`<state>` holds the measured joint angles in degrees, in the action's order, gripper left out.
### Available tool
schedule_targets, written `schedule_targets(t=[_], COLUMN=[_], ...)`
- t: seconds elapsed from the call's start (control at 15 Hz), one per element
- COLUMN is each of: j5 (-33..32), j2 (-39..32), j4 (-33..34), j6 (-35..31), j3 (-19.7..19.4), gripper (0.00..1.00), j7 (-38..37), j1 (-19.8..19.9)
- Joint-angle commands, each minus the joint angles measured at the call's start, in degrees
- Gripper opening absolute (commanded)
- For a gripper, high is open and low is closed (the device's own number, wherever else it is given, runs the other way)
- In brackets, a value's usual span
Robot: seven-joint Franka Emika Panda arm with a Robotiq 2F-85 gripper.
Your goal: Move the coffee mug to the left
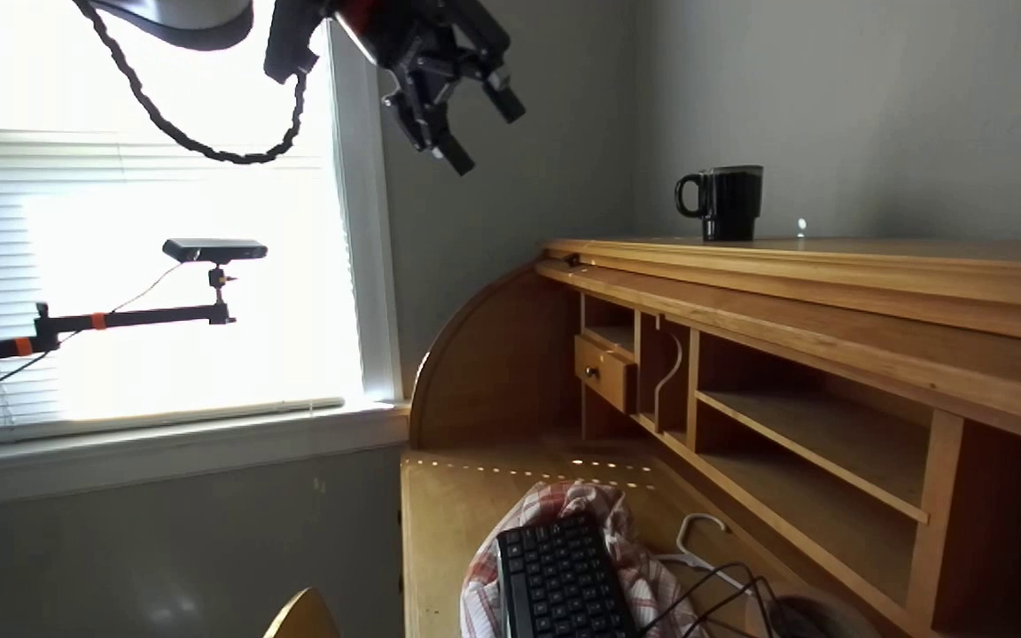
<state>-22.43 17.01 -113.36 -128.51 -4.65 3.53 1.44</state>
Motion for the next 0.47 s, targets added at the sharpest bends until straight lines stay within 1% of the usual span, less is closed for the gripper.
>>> schedule_targets(t=[0.0,0.07,0.13,0.2,0.4], j5=[6.0,8.8,5.4,5.8,5.7], j2=[8.5,9.9,5.5,6.5,6.1], j4=[-8.1,-10.0,-4.7,-5.7,-5.0], j6=[11.4,12.6,10.2,10.7,10.7], j3=[2.6,2.6,3.0,3.3,3.3], gripper=[1.00,1.00,1.00,1.00,1.00], j7=[-0.9,-1.9,-0.5,-0.6,-0.6], j1=[-0.3,-0.7,0.4,0.3,0.5])
